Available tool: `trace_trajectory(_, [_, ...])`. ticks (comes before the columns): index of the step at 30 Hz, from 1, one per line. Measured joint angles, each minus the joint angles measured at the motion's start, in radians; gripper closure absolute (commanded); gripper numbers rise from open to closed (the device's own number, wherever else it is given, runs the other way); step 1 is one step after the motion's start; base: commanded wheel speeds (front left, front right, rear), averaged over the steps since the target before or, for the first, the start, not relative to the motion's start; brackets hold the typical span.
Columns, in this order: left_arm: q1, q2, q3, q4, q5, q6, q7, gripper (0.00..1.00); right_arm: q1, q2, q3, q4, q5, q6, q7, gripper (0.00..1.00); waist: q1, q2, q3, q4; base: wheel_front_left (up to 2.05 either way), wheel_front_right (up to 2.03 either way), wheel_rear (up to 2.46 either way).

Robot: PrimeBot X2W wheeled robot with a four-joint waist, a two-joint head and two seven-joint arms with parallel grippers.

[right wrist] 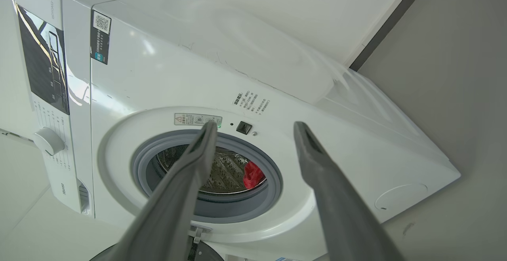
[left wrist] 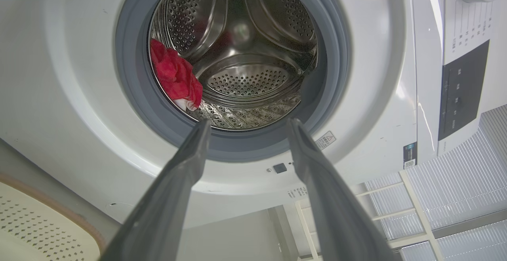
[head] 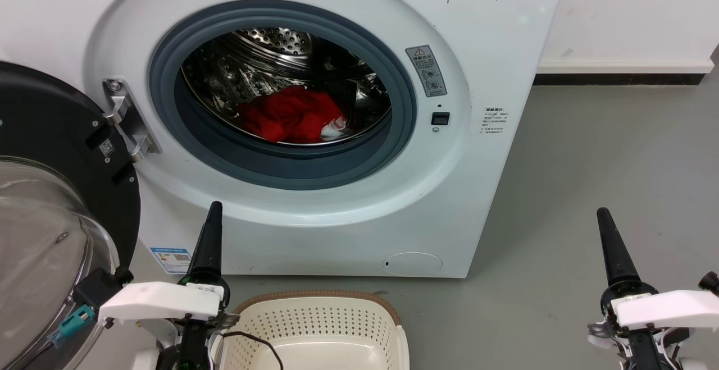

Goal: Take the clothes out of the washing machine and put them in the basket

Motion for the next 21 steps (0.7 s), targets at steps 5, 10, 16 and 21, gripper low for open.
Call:
trace_trajectory(5, [-0.004,0.0,-0.012,-0.007,0.099,0.0,-0.018,0.0,0.002,0.0,0.005,-0.015,-0.114,0.0,-0.019,0.0,0.0,0.0,0.001,-0.001,0.0,0.0,0.0])
trace_trajectory(10, [-0.007,0.0,-0.013,-0.012,0.175,0.0,-0.036,0.0,0.004,0.0,0.008,-0.028,-0.226,0.0,-0.035,0.0,0.0,0.0,0.001,-0.001,0.0,0.0,0.0])
trace_trajectory(16, [-0.008,0.001,-0.025,-0.011,0.273,0.0,-0.054,0.0,0.01,0.0,0.012,-0.039,-0.345,0.0,-0.056,0.0,0.0,0.0,0.001,-0.001,0.0,0.0,0.0])
trace_trajectory(21, [-0.009,0.001,-0.028,-0.008,0.342,0.0,-0.071,0.0,0.017,0.0,0.012,-0.041,-0.444,0.0,-0.07,0.0,0.0,0.0,0.0,-0.001,0.0,0.0,0.0])
